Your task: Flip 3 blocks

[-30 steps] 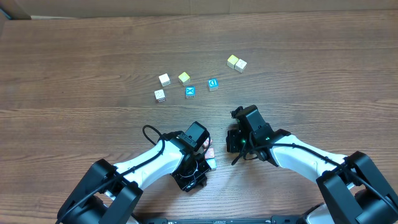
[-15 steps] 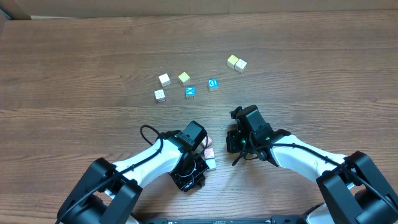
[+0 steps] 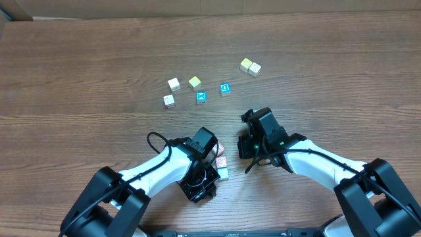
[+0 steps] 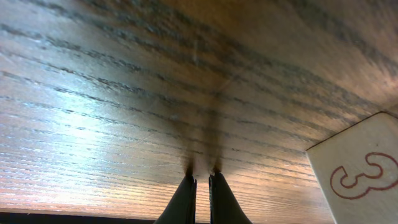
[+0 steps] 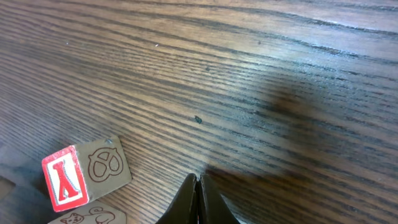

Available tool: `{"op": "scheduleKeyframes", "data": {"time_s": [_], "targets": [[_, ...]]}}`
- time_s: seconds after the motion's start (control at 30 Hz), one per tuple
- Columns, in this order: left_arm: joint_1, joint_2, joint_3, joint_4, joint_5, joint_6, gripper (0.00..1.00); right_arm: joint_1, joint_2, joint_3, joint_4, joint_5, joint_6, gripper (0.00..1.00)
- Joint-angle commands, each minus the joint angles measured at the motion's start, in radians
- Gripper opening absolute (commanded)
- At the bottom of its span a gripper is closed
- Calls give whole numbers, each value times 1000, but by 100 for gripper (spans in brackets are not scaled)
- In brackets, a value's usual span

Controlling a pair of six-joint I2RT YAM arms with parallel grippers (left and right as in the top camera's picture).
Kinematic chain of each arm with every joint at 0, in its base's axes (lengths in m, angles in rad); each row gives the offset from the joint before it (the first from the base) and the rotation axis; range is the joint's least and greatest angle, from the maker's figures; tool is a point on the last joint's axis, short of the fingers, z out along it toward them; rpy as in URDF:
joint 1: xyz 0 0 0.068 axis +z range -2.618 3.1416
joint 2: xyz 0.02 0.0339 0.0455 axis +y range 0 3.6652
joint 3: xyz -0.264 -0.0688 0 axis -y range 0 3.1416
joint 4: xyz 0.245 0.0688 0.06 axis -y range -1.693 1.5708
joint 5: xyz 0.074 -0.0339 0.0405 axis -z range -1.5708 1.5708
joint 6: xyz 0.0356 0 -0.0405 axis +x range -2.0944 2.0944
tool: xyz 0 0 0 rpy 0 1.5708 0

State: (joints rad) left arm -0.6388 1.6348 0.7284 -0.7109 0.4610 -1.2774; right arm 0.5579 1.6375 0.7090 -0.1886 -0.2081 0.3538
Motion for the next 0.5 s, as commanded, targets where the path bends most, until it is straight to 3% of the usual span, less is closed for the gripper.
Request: {"op": "scheduleKeyframes", "data": {"time_s": [0.0,0.47], "targets": [[12,39,-31,14,-102,-9,4,-6,7,30,5,-29,-37,4],[12,39,-31,17,-101,-9,4,-4,7,32,122,-86,-44,4]]}}
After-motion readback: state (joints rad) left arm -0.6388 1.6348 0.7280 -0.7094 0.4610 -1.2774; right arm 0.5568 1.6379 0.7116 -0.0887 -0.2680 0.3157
